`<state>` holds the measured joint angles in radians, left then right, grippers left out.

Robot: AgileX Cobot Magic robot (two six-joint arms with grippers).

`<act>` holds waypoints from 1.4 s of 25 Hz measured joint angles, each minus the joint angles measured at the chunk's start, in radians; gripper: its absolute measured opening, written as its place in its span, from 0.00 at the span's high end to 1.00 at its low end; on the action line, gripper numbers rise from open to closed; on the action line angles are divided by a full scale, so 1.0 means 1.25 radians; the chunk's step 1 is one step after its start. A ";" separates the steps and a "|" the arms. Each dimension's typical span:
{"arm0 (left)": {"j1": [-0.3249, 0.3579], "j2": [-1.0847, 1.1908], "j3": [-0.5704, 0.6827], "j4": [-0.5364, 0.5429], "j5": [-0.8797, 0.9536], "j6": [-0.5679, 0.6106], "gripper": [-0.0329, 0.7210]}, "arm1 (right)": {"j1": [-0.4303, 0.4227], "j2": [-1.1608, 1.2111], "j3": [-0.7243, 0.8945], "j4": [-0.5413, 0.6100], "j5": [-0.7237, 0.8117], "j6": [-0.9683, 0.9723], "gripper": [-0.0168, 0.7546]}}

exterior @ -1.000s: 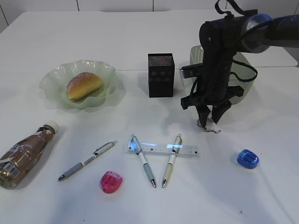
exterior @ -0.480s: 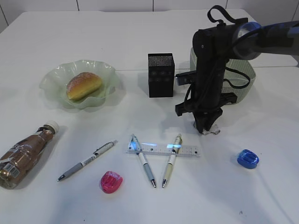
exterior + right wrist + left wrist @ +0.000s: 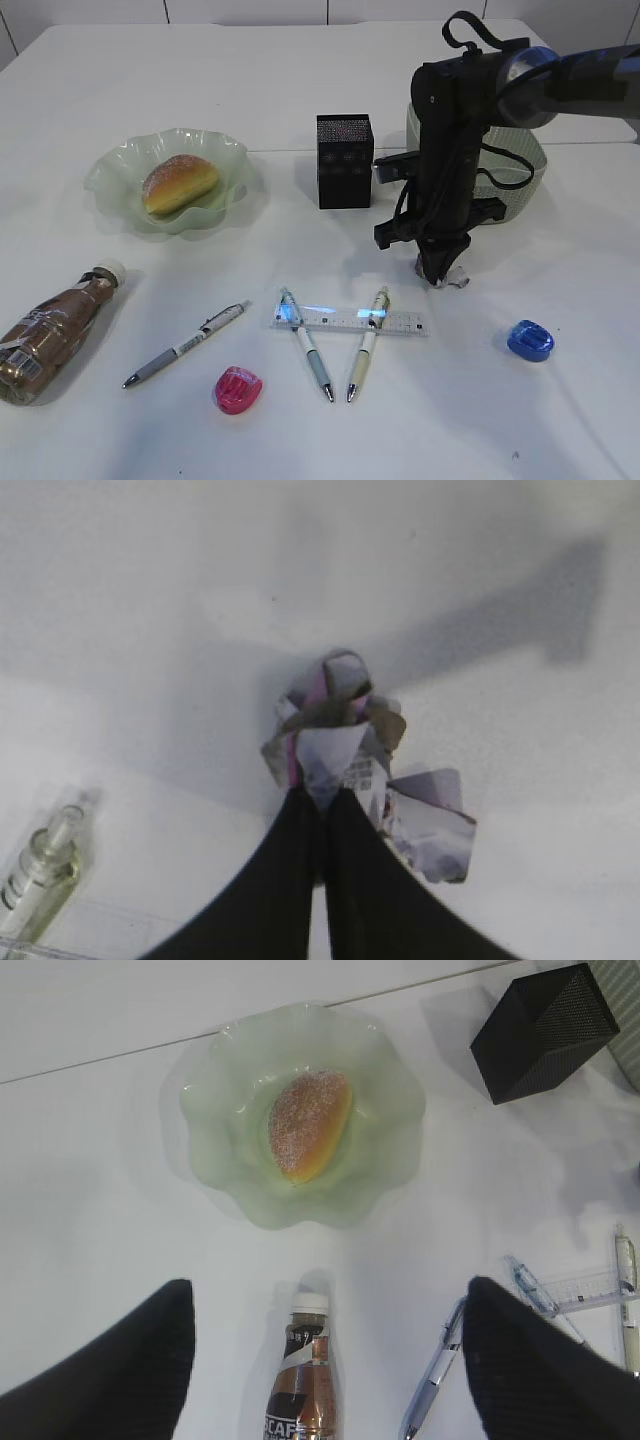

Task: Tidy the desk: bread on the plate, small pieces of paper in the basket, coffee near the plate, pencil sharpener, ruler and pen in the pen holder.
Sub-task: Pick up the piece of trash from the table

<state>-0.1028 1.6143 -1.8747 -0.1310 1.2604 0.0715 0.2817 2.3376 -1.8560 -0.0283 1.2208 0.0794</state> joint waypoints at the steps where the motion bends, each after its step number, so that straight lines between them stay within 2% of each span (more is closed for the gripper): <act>1: 0.000 0.000 0.000 0.000 0.000 0.000 0.17 | 0.000 0.000 0.000 0.000 0.000 -0.002 0.95; 16: 0.000 0.000 0.000 0.000 0.000 0.000 0.17 | 0.000 -0.025 0.000 0.058 0.000 -0.013 0.95; 25: 0.000 0.000 0.000 0.000 0.000 0.000 0.17 | 0.000 -0.054 -0.005 0.061 0.000 -0.013 0.95; 35: 0.000 0.000 0.000 0.000 0.000 0.000 0.17 | 0.000 -0.083 -0.123 0.061 0.001 -0.009 0.95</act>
<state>-0.1028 1.6143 -1.8747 -0.1310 1.2604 0.0715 0.2817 2.2332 -2.0094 0.0474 1.2226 0.0687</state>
